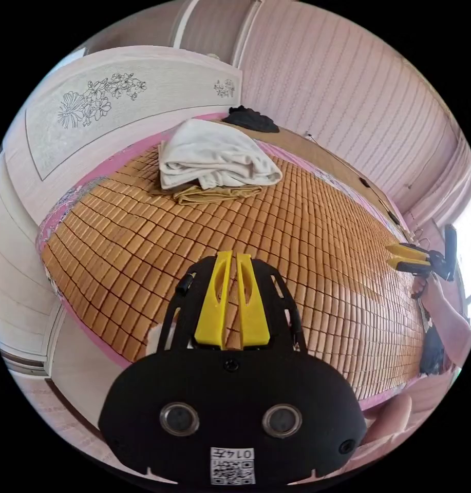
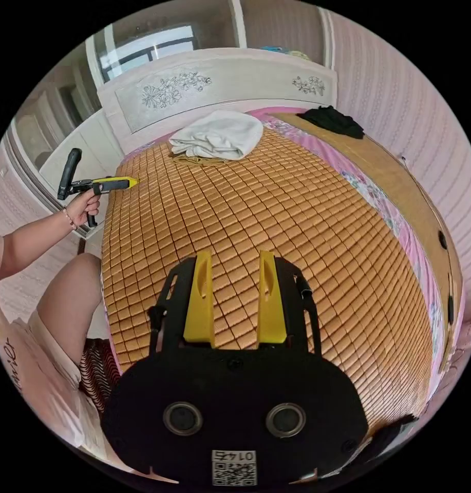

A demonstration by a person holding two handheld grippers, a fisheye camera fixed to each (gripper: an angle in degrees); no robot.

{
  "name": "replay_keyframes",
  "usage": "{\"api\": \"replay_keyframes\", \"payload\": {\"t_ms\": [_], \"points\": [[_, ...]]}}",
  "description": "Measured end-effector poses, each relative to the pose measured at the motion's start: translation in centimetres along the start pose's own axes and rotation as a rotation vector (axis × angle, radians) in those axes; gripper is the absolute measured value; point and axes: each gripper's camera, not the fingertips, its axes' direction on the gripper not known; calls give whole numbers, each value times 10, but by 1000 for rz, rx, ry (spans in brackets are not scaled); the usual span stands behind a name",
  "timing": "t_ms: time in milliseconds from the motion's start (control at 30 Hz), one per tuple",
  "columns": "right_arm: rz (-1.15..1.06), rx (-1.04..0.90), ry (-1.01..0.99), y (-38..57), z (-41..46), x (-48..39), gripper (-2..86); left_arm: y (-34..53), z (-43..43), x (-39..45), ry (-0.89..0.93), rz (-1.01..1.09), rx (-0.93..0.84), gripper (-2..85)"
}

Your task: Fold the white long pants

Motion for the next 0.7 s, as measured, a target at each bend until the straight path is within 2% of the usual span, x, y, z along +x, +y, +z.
{"api": "replay_keyframes", "payload": {"t_ms": [133,267,400,500,600,700], "points": [[-113,38,68,-100,32,-26,142,-46,10,-61,-53,-74,54,64],[-214,-36,152,-201,81,-55,142,-88,30,-90,-85,-90,23,95],[-178,-67,179,-267,119,-65,144,-118,47,-113,-72,-149,58,113],[-163,-106,185,-292,142,-69,130,-127,60,-129,-36,-187,9,108],[-135,-200,200,-310,154,-67,95,-130,52,-137,-1,-152,18,61],[-135,-129,167,-317,127,-66,43,-134,20,-136,27,-110,124,15]]}}
